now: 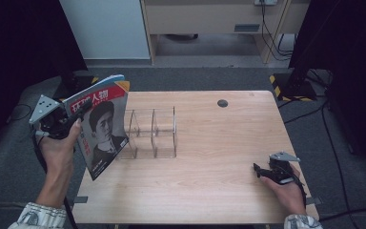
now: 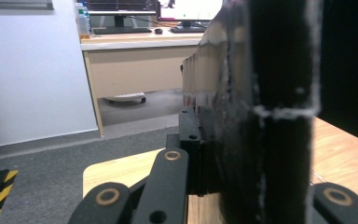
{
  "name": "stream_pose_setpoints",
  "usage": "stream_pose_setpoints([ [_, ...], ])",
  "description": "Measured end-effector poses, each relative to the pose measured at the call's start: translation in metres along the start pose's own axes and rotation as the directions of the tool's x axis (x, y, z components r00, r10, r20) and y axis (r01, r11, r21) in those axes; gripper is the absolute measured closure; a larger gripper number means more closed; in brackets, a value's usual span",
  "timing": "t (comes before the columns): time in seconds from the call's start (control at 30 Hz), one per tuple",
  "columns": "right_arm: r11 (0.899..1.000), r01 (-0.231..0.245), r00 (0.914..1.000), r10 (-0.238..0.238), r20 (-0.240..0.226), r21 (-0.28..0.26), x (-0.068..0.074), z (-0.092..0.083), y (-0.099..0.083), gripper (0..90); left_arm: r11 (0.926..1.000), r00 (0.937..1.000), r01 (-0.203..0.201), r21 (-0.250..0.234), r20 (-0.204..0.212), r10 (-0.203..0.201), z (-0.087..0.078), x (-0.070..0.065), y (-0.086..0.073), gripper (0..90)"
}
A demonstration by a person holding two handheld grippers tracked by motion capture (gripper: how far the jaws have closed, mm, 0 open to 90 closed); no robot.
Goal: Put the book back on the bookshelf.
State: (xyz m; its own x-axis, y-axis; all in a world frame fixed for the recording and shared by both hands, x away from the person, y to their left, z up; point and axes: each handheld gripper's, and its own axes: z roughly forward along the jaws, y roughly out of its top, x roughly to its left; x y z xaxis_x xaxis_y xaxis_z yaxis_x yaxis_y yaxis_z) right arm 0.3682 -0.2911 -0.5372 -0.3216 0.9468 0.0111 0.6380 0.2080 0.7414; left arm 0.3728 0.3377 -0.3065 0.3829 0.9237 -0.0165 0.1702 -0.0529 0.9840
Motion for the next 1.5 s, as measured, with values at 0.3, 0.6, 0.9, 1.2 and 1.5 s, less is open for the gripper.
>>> stream_pose_setpoints([
  [0.3,1.0,0.001,1.0,-0.001,0.0,0.0,0.0,0.0,0.0,25.8,0.999,0.9984,-0.043,-0.012,-0.037,0.043,0.023,-0.009,-0.005,86.6],
  [0.6,1.0,0.004,1.0,-0.004,-0.001,-0.001,0.0,0.0,0.0,25.8,0.9984,0.999,-0.013,-0.054,-0.043,0.01,0.031,-0.009,-0.017,86.6],
  [0.9,1.0,0.002,1.0,-0.002,-0.003,-0.001,0.001,-0.001,-0.001,25.8,0.9931,0.9998,-0.001,-0.117,-0.02,-0.001,0.029,-0.008,-0.024,86.6],
  [1.2,1.0,0.004,1.0,-0.004,-0.002,-0.002,0.001,-0.001,-0.001,25.8,0.9878,0.9994,0.033,-0.152,-0.001,-0.034,0.025,-0.004,-0.03,86.7],
  [1.5,1.0,0.004,1.0,-0.004,-0.003,-0.001,0.001,-0.002,-0.001,25.8,0.9838,0.9992,0.041,-0.174,0.001,-0.041,0.022,-0.003,-0.032,86.6],
])
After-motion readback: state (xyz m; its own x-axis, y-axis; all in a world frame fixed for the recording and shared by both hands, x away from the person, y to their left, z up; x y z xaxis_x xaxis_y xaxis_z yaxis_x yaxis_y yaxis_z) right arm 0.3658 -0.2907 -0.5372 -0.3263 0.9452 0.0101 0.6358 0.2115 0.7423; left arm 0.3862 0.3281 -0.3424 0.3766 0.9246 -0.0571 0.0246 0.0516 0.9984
